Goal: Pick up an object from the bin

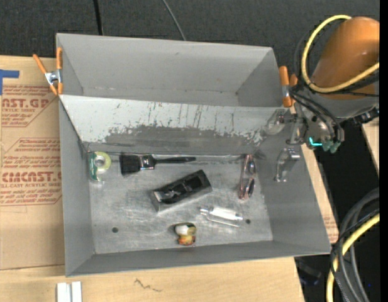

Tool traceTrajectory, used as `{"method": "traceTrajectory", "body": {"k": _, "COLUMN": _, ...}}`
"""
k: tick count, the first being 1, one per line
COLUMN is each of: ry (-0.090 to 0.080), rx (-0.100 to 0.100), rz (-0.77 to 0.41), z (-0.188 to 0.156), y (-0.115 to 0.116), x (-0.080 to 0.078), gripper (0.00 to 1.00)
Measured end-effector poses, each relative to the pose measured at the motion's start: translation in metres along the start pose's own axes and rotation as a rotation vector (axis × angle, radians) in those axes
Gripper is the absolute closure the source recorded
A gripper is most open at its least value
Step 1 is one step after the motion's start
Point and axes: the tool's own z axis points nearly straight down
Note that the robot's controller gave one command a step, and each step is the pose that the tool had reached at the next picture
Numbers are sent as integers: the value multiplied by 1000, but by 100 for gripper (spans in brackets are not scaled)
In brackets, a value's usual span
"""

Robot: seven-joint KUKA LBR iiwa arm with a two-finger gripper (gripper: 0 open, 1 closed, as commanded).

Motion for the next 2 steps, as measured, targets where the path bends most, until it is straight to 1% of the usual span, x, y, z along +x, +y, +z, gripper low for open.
{"method": "traceTrajectory", "body": {"k": 1, "ry": -4, "rx": 1, "rz": -1, "z": -3, "y": 0, "x": -1, "gripper": 0}}
{"method": "traceTrajectory", "body": {"k": 2, "ry": -12, "rx": 2, "rz": -31, "z": 58, "y": 13, "x": 4, "gripper": 0}}
